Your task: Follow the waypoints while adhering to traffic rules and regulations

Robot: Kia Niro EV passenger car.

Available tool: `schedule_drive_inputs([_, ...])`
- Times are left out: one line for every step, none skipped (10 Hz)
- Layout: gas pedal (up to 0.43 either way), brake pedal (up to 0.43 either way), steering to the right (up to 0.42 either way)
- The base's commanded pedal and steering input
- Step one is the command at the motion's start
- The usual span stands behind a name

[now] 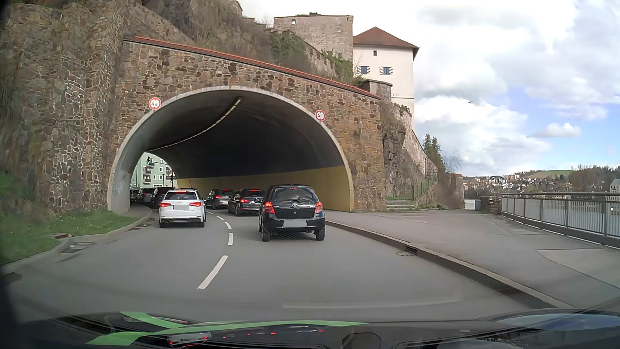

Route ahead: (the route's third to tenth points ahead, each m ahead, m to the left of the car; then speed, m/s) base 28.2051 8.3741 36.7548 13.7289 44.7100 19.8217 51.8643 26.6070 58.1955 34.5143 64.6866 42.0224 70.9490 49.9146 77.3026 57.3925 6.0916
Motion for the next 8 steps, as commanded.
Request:
schedule_drive_inputs([0.0, 0.0, -0.071])
schedule_drive_inputs([0.0, 0.0, -0.071])
schedule_drive_inputs([0.0, 0.018, -0.071])
schedule_drive_inputs([0.0, 0.128, -0.071])
schedule_drive_inputs([0.0, 0.159, -0.071])
schedule_drive_inputs([0.0, 0.171, -0.071])
schedule_drive_inputs([0.0, 0.195, -0.071])
schedule_drive_inputs([0.0, 0.207, -0.071])
